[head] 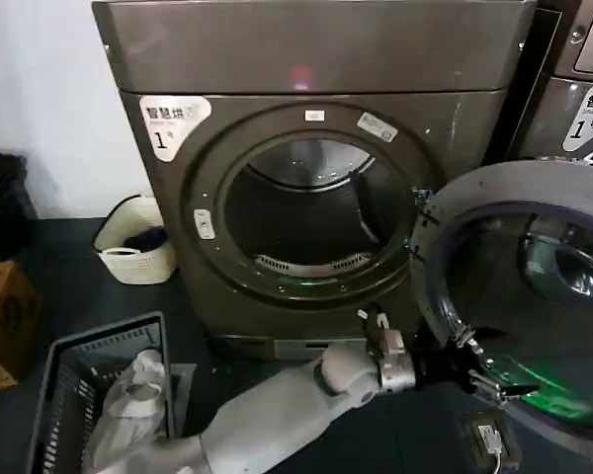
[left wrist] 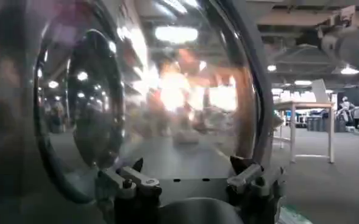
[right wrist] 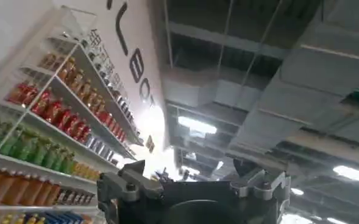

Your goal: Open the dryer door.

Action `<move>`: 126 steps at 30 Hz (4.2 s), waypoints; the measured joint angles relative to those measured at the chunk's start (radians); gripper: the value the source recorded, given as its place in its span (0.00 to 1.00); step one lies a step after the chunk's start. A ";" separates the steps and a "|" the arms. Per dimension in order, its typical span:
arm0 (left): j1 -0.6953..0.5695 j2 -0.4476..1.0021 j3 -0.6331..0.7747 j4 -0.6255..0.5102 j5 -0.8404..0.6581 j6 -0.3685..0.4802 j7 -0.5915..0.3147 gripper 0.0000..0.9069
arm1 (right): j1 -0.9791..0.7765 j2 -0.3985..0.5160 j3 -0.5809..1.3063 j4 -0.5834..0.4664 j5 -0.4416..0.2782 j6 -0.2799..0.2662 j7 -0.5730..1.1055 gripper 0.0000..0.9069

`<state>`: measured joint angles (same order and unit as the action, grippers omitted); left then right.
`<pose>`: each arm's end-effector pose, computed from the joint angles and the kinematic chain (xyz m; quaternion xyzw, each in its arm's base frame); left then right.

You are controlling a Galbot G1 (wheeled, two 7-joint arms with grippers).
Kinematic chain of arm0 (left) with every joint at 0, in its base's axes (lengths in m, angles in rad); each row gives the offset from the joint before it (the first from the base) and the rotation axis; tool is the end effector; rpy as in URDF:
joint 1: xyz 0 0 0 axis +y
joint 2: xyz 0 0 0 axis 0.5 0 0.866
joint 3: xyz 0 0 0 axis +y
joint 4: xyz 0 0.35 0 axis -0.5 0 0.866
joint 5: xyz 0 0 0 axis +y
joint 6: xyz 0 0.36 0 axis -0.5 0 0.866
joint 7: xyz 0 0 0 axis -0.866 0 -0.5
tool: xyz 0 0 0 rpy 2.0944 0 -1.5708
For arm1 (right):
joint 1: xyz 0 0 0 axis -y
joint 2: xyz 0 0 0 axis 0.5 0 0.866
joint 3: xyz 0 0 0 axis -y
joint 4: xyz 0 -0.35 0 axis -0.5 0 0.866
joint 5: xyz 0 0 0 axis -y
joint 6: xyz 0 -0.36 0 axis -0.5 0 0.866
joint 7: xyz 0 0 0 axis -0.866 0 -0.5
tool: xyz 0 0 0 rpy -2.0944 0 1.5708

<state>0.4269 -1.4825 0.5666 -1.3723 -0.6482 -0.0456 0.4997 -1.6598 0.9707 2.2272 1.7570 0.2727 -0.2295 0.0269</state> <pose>0.3926 -0.2746 -0.2688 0.6858 0.7258 -0.0434 0.0334 -0.0589 -0.4494 -0.0024 0.6175 0.7240 -0.2959 0.0839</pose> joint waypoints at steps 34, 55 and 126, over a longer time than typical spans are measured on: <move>-0.079 -0.127 0.022 0.167 0.000 -0.028 -0.012 1.00 | -0.039 -0.017 0.098 -0.023 -0.053 0.030 -0.013 1.00; -0.111 -0.126 0.012 0.284 0.069 -0.072 -0.058 1.00 | -0.054 -0.013 0.120 -0.024 -0.047 0.035 -0.018 1.00; -0.035 0.413 -0.022 -0.338 -0.101 0.001 -0.182 1.00 | 0.004 -0.050 0.078 -0.012 -0.059 0.037 -0.042 1.00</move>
<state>0.3921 -1.0694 0.5450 -1.7101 -0.7488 -0.0450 0.3175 -1.6561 0.9209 2.3051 1.7446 0.2141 -0.1927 -0.0147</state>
